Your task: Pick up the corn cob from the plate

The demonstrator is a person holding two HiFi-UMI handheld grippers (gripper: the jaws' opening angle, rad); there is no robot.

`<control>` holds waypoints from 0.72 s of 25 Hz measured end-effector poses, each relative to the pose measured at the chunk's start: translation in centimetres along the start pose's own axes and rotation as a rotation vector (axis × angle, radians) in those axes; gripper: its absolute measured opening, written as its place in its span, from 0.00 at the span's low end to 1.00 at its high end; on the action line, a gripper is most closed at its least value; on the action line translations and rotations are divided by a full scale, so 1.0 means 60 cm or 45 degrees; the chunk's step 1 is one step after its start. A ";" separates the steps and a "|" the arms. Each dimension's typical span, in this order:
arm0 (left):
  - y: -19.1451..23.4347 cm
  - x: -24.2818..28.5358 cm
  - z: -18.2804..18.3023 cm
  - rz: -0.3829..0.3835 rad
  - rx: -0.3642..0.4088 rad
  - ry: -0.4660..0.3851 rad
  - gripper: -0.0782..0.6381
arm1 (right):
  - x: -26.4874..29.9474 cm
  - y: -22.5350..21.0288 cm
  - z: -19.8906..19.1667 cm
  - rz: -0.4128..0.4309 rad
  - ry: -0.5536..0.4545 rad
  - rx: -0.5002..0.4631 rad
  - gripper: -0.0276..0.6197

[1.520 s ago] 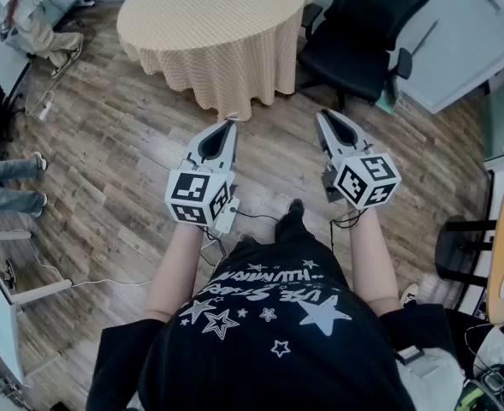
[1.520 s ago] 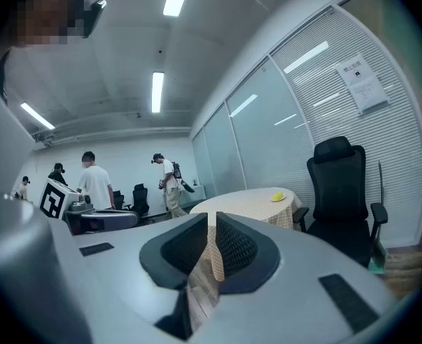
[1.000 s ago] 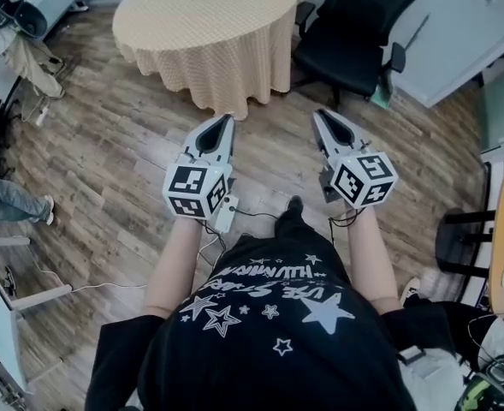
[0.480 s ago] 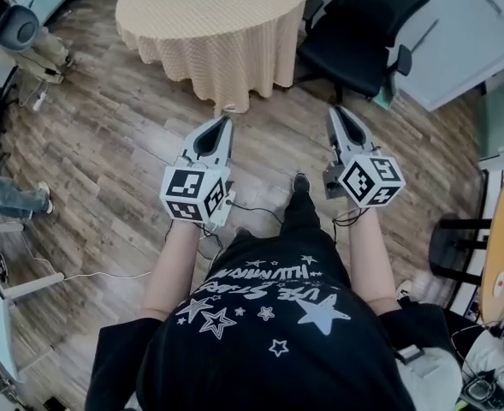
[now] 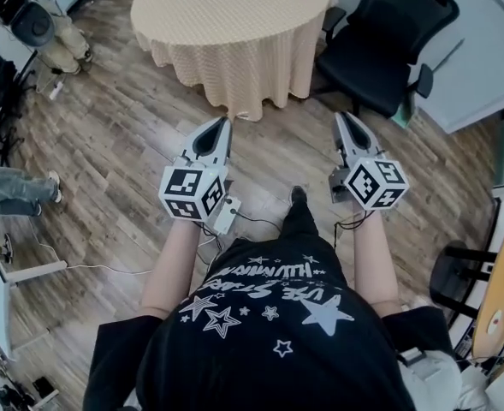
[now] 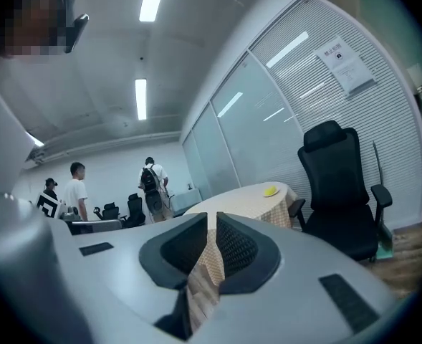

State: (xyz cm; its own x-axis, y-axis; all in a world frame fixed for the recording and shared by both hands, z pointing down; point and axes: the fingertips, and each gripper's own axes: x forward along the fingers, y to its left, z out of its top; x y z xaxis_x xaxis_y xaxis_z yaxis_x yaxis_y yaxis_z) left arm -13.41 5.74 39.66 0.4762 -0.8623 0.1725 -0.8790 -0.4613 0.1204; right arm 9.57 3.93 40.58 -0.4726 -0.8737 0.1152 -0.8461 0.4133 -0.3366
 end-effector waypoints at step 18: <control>-0.081 0.299 0.042 -0.003 0.044 0.053 0.12 | 0.111 -0.295 0.104 -0.008 -0.011 0.110 0.12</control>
State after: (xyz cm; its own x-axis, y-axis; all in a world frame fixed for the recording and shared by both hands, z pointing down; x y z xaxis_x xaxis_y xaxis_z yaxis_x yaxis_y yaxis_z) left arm -0.70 -8.01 39.68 0.4780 -0.8521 0.2131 -0.8780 -0.4707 0.0869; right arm 22.91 -10.81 41.46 -0.4651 -0.8784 0.1096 -0.8245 0.3848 -0.4150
